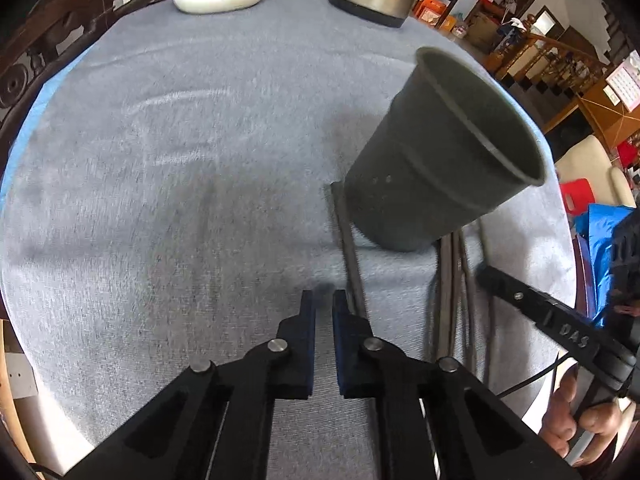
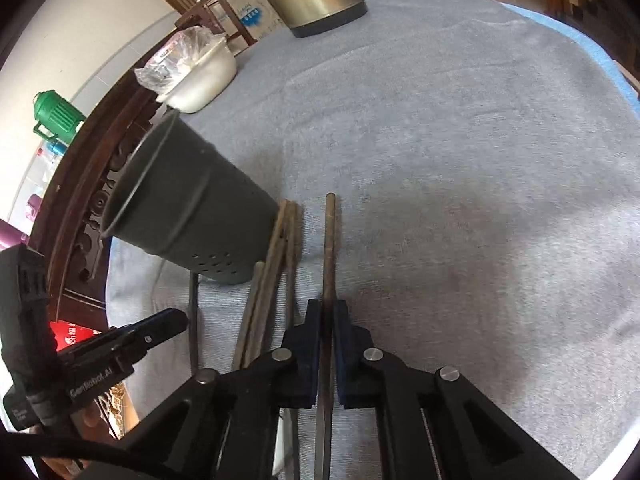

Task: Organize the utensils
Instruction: 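Grasp a brown chopstick with the left gripper while the right gripper grasps another chopstick, then lift both chopsticks over the gray cup and open the left then right gripper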

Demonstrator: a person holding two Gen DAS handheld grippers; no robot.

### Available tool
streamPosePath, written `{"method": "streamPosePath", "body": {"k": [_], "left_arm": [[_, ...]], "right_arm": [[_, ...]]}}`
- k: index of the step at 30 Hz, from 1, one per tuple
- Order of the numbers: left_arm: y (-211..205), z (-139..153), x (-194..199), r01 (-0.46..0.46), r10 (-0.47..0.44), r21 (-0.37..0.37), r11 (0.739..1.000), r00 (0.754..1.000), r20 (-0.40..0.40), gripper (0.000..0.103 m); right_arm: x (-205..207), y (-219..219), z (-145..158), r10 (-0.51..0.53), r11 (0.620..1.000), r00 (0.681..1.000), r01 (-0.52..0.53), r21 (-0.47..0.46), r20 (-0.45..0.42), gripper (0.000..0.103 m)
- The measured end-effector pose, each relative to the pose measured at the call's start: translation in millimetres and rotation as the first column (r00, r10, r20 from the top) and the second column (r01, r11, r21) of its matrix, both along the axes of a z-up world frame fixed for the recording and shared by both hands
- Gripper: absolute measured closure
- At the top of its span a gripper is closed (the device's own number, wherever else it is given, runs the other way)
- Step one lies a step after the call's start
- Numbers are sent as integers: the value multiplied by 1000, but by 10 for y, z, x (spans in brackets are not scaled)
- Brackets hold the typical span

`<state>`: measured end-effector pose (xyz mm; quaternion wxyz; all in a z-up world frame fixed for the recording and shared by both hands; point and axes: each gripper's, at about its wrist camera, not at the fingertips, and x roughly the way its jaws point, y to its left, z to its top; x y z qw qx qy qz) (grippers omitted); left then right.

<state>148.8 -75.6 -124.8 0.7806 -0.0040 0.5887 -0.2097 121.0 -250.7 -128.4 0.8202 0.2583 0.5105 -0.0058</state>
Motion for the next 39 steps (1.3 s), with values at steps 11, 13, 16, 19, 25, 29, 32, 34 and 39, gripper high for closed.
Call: {"method": "streamPosePath", "body": {"k": [11,13,16,19,25,29,32,34,39], "left_arm": [[32,169,177,-12,11,-52,999,999,-31,94],[-14,102,222,-16,14,-45,999,999,-48,92],[-58,63,329,-26,24,-51,998,999,-47,86],[-153,61,399,-25,21,-53,998,998,-66,86],[-242,41,468,-15,13,-35,999,997,-77,87],[-267,-23,529,-8,6,-43,999,999,-48,95],[-195,44,613,-11,10,-62,998,1000,-16,96],[-82,179,499,-10,12,-76,997,1000,26,96],[87,678,506,-5,23,-112,994,986,164,97]], "right_arm": [[-16,-45,16,-8,1000,999,7,-7,-38,96],[28,-14,26,1,1000,999,-2,-22,-48,95],[97,-10,28,12,1000,997,-13,-20,-72,95],[173,6,24,21,999,996,-23,-26,-84,94],[214,20,11,44,998,998,-46,-41,-43,95],[192,59,33,43,997,999,-44,-63,-18,97],[36,43,156,45,997,998,-42,-70,40,97],[-40,39,268,48,995,996,-41,-88,76,97],[-287,13,703,54,993,972,-29,-113,227,97]]}}
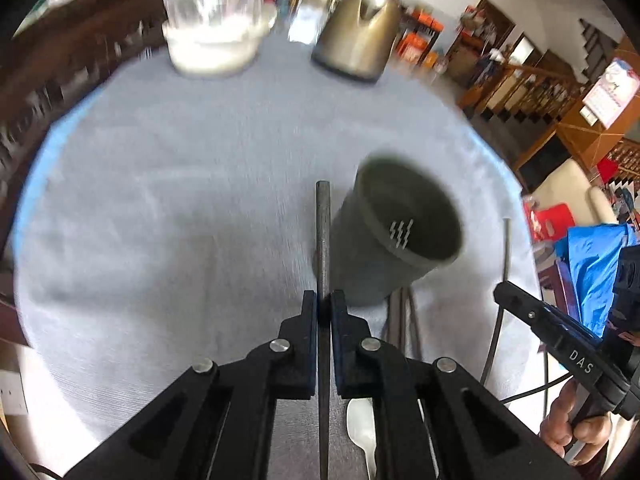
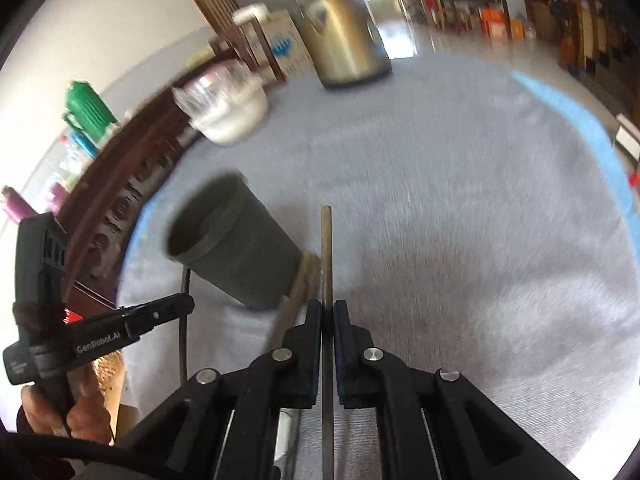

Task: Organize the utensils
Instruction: 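Lift both chopsticks over the gray cup and open the left then right gripper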

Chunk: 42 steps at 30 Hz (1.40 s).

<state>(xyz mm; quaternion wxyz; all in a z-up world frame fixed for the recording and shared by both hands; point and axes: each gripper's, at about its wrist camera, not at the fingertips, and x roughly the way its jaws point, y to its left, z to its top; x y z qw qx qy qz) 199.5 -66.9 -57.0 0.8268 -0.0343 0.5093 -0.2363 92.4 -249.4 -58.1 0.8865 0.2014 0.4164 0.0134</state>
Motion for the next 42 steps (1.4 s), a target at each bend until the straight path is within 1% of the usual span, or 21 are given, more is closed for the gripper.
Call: {"method": "streamPosePath", "body": {"k": [3,5,7,8,10,11,12,14,15,17,20,23,24,26,28,30,33,35,38,40,42], "left_arm": [[141,402,-9,-12,16,-43,999,995,98,97],[170,569,-174,-16,26,-70,997,989,148,97],[214,800,-187,-16,38,-107,994,978,204,97],[184,793,-240,-14,39,-115,993,975,218,97],[229,1002,-277,-2,41,-149,989,965,258,97],[257,1018,-379,3,41,-158,987,962,269,97],[235,1124,-408,9,41,-173,985,958,284,97],[210,1348,-422,20,47,-199,980,943,329,97],[219,1376,-441,21,54,-206,978,934,352,97],[187,1561,-400,21,69,-220,975,917,394,97],[113,1711,-345,9,92,-226,974,897,431,97],[32,1743,-251,-11,120,-231,973,877,464,97],[3,1700,-218,-22,128,-225,974,875,467,97],[-34,1614,-149,-36,139,-225,974,878,458,97],[-79,1453,-63,-64,154,-211,975,883,444,97],[-114,1225,9,-79,156,-196,977,895,419,97],[-145,902,29,-93,139,-138,986,919,370,97],[-129,824,-33,-89,130,-128,988,924,359,97],[-67,775,-151,-86,121,-109,990,920,373,96],[-19,781,-237,-73,106,-99,992,915,388,89],[28,814,-347,-65,95,-88,994,910,404,59]], "right_arm": [[-143,-17,314,-20,1000,994,20,4,108,97],[-218,-42,514,-33,999,985,32,12,171,97],[-270,-43,700,-50,999,972,47,15,232,97],[-255,-23,816,-60,998,963,58,14,264,97],[-271,-21,1010,-77,997,945,75,18,317,97],[-270,-5,1089,-81,997,939,80,17,334,97],[-264,5,1187,-86,996,930,85,19,358,97],[-229,18,1365,-100,995,912,101,19,399,97],[-213,28,1449,-105,994,903,108,16,416,97],[-171,44,1616,-108,993,888,115,11,447,97],[-94,72,1811,-115,991,869,135,-8,481,97],[45,84,1897,-122,991,864,137,6,488,97],[76,91,1902,-124,990,863,138,7,490,97],[176,125,1884,-122,989,865,146,-10,486,97],[268,166,1796,-115,990,877,142,-22,467,97],[349,218,1652,-100,991,894,127,-34,437,97],[437,316,1355,-48,993,928,83,-80,368,97],[433,379,1195,-27,991,942,69,-115,334,96],[408,485,1050,11,984,957,42,-176,289,95],[376,583,1007,36,970,961,32,-241,274,95],[330,679,1013,48,958,962,32,-286,270,94]]}}
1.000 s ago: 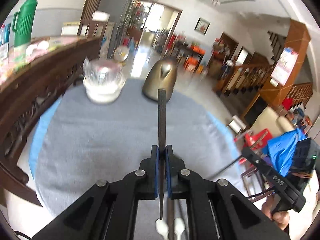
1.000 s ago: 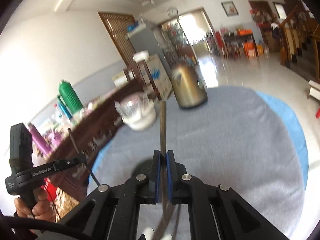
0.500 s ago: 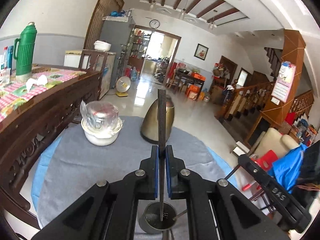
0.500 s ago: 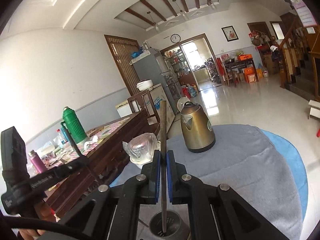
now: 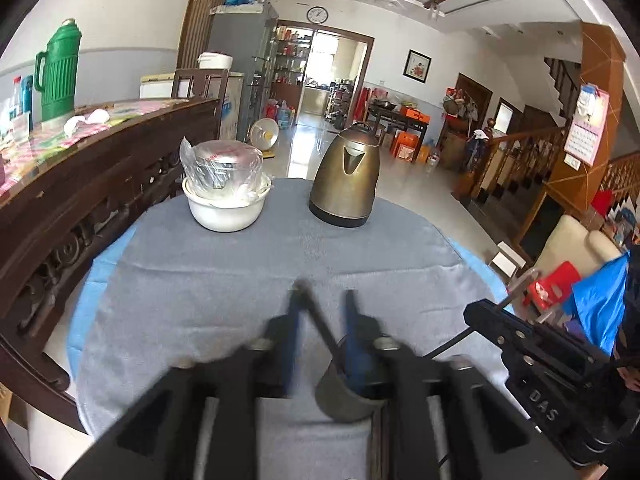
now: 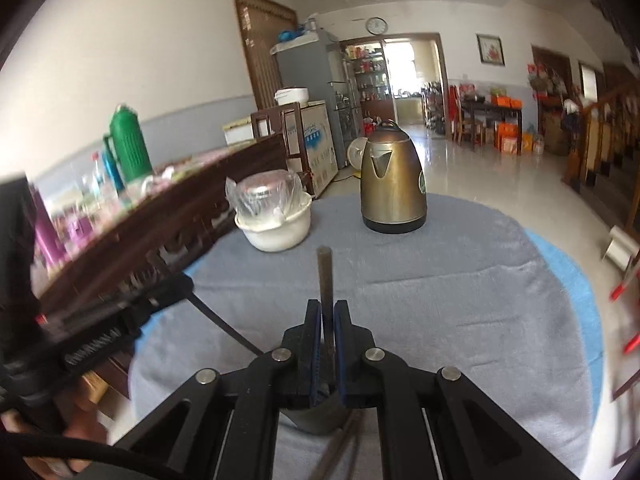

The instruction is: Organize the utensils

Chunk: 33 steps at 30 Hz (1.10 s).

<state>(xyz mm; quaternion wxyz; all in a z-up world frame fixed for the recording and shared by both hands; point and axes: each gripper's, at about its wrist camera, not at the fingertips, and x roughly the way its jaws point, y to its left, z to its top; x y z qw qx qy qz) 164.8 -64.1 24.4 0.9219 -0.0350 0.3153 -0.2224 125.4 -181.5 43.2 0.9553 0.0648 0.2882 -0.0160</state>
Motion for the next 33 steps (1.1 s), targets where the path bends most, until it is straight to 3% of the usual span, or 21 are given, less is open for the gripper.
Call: {"method": "streamPosePath", "body": {"k": [2,8,19,23,33], "left_arm": [[81,34,-84,-12,12,3,1000,999,29,53],[252,12,-324,-17,16,13,1000,999,48,52],[396,-137,-564,-16,16,4,1000,1000,10,49],[431,-140,-652,-14,14,3,1000,1000,11,49],[510,-65,-820,3,-3,-11,1000,1000,29,45]], "right_arm": [[-44,61,6,4,1000,1000,-4,-30,-6,94],[-188,89,28,-16,1000,1000,16,-22,-9,94],[-455,290,89,-37,995,999,37,-93,3,93],[-577,352,155,-36,993,999,38,-108,22,80],[-770,465,246,-29,992,999,34,-124,43,78]]}}
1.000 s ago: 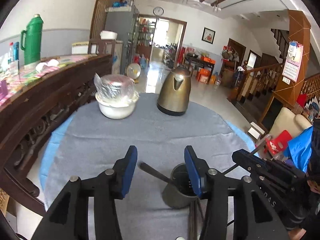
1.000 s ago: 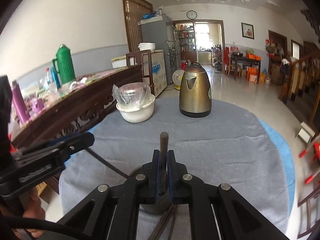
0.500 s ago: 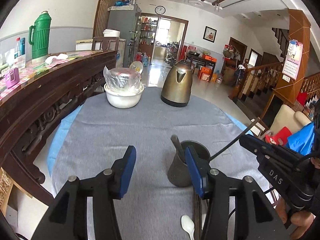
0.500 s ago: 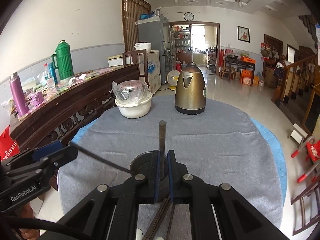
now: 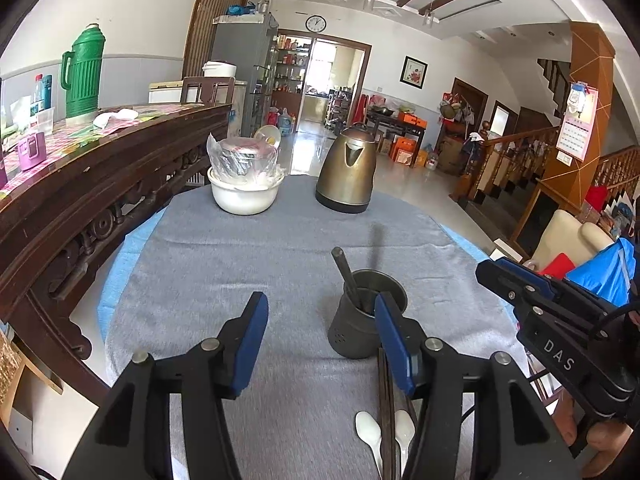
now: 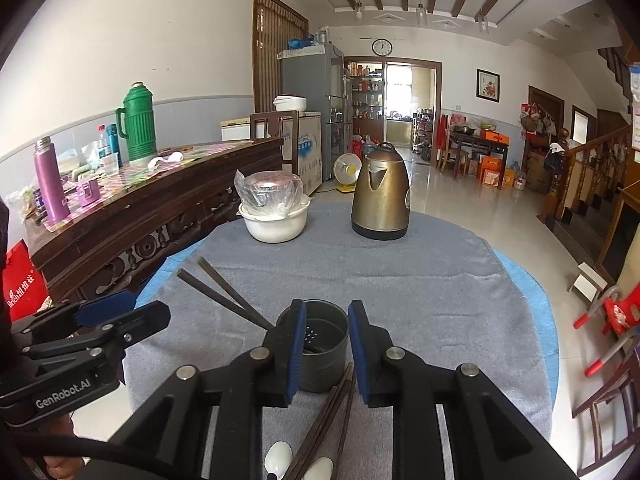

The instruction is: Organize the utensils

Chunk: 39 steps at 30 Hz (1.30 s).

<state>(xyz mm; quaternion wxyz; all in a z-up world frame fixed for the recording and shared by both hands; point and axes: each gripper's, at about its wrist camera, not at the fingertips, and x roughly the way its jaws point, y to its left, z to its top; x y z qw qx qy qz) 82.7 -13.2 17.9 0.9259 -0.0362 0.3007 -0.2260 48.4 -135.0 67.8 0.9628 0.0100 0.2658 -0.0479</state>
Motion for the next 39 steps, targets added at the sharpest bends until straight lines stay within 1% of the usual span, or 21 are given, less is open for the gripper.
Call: {"method": "streamPosePath", "body": {"k": [13,16,18,22,23,25,28,32,37,39], "left_arm": [[84,129,-208,1,-1,0,1000,999,39,41],[81,128,-244,9,-9,11,1000,999,40,36],[72,100,-246,12,-13,26,1000,999,30,31],[28,-65,-206,25,-22,69,997,999,-38,31],[19,-102,-194,27,-23,76,997,998,-53,31],[-15,-257,-139,34,-23,104,994,994,-111,31],[-60,-458,-96,55,-33,117,992,982,-185,31],[-163,-737,-75,93,-52,134,987,959,-278,31],[-280,-1070,-117,137,-68,172,976,932,-357,31],[-314,-1196,-134,152,-72,182,971,919,-387,31]], "right_arm": [[-206,44,115,-18,1000,1000,18,-12,26,78],[-261,10,126,-18,1000,1000,18,3,26,78],[-279,-52,107,-4,999,1000,3,39,11,78],[-318,-312,-57,36,985,998,-27,172,-49,78],[-333,-406,-127,48,976,997,-33,214,-65,78],[-380,-608,-297,55,957,994,-25,290,-95,78],[-451,-819,-550,53,940,988,0,342,-144,78],[-534,-1001,-896,68,913,977,22,407,-204,78],[-593,-1087,-1337,92,873,957,56,484,-276,78],[-593,-1075,-1449,103,864,951,60,501,-292,78]]}}
